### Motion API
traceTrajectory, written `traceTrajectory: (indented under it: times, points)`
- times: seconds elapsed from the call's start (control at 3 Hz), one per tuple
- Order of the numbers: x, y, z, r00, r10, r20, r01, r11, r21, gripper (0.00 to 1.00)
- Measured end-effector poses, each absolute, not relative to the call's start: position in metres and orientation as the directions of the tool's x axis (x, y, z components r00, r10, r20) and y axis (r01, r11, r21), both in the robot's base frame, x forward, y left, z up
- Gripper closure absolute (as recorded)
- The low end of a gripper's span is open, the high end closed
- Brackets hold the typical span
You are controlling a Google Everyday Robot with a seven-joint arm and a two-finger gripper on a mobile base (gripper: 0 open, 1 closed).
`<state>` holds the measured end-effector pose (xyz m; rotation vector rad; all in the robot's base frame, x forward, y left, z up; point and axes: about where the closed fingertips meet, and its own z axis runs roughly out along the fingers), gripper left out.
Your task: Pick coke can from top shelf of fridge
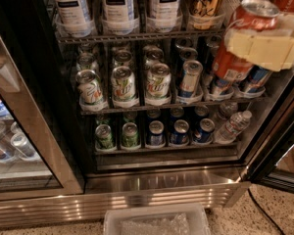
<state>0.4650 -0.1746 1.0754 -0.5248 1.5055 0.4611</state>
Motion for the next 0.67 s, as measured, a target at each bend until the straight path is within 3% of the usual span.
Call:
traceTrajectory:
  times: [0.67]
  points:
    - [0.416, -0.144, 1.049, -0.048, -0.036, -0.998, -0.669, 0.743, 0.005, 1.00]
